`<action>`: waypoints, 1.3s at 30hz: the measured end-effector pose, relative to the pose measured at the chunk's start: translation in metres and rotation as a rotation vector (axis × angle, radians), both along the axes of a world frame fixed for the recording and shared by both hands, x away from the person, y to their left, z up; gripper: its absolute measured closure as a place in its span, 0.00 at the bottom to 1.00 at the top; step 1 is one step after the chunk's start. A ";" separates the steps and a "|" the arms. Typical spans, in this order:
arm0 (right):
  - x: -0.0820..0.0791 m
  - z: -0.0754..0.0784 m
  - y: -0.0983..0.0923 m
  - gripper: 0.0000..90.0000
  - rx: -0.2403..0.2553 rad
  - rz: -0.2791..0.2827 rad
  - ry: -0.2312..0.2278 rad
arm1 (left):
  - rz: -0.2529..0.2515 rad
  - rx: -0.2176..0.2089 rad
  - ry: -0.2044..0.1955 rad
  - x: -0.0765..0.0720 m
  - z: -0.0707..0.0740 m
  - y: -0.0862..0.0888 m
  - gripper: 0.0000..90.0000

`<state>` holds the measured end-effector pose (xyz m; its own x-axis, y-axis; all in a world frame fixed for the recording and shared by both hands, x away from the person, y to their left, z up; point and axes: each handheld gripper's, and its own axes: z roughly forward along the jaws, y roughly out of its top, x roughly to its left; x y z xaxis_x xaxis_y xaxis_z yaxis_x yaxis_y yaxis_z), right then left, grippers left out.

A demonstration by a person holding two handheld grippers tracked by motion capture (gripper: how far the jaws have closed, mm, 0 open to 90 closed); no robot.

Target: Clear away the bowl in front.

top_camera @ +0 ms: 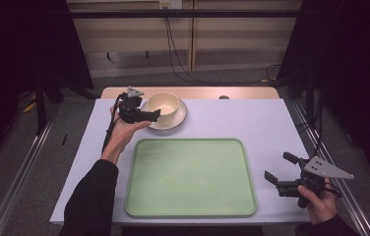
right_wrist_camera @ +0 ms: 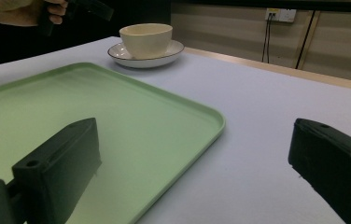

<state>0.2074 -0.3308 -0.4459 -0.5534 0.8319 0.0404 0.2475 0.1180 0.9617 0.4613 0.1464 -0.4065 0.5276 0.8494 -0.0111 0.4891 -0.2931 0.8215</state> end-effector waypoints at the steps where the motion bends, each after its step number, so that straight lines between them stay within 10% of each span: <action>1: 0.000 0.000 0.000 0.02 -0.001 0.000 0.002 | 0.004 -0.007 0.008 0.003 -0.001 -0.001 0.05; 23: -0.001 0.000 0.000 0.02 -0.006 0.017 0.000 | 0.120 0.014 0.102 0.043 -0.025 -0.012 0.14; 39: 0.000 -0.001 0.002 0.02 -0.011 0.027 0.006 | 0.127 0.024 0.252 0.063 -0.036 -0.021 0.38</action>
